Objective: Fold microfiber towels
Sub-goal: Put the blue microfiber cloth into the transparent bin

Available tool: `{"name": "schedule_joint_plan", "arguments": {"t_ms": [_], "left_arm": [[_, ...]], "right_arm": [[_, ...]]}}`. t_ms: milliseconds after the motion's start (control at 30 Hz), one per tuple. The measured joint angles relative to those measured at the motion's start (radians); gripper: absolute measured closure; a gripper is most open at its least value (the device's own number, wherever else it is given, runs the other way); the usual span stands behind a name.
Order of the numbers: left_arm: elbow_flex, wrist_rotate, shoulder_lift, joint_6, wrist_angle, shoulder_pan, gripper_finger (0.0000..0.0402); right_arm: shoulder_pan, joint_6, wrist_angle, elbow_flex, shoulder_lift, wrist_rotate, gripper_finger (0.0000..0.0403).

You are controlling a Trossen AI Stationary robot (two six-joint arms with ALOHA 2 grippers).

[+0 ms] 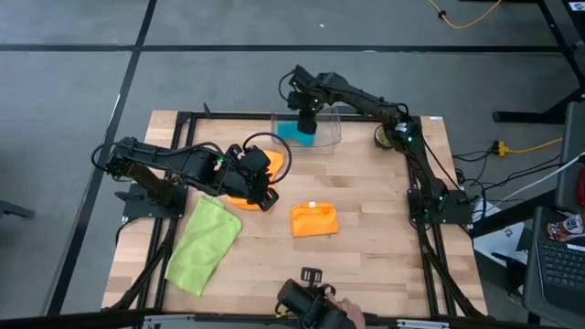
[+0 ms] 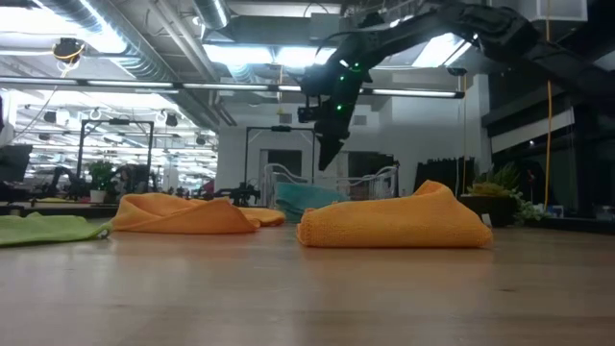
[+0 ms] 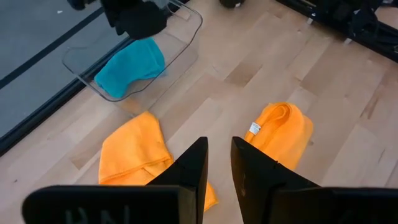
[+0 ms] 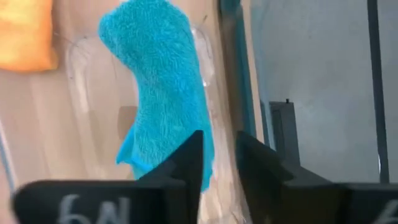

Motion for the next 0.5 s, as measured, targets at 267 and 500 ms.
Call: {"name": "schedule_joint_plan", "arguments": {"t_ms": [267,500], "left_arm": [[0.000,-0.001,0.000,0.000,0.000,0.000,0.0340],[0.000,-0.001,0.000,0.000,0.000,0.000,0.0340]], "right_arm": [[0.017,-0.022,0.027,-0.001,0.062,0.110,0.0396],[0.017,-0.025,0.072,-0.002,0.062,0.111,0.0395]]}}
